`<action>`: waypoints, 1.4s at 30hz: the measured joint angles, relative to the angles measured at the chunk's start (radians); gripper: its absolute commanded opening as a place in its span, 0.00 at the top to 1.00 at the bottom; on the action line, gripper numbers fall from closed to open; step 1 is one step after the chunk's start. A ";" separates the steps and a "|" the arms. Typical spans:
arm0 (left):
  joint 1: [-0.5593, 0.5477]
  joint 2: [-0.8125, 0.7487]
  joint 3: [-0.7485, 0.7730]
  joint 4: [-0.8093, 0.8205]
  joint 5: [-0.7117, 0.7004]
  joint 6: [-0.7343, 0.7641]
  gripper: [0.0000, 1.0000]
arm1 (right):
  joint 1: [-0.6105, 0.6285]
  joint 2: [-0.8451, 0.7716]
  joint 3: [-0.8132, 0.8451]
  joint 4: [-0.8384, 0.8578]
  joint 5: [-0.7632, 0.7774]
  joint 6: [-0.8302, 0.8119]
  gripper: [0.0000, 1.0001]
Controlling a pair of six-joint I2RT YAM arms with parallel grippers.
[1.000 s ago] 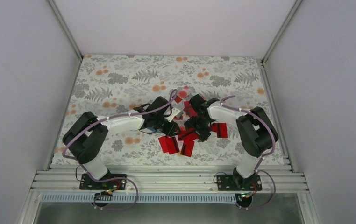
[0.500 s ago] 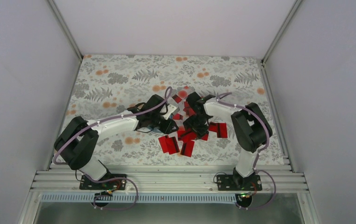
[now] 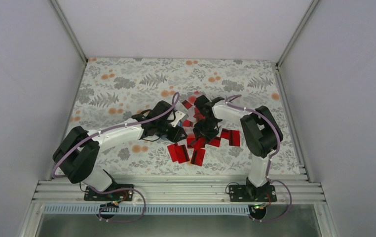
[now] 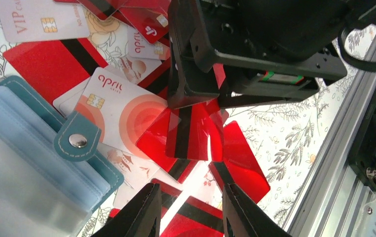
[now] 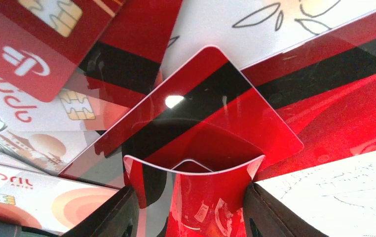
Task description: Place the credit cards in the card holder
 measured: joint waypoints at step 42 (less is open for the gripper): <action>0.198 0.033 -0.005 0.082 0.360 -0.047 0.43 | 0.006 -0.179 -0.051 0.217 0.110 -0.394 0.52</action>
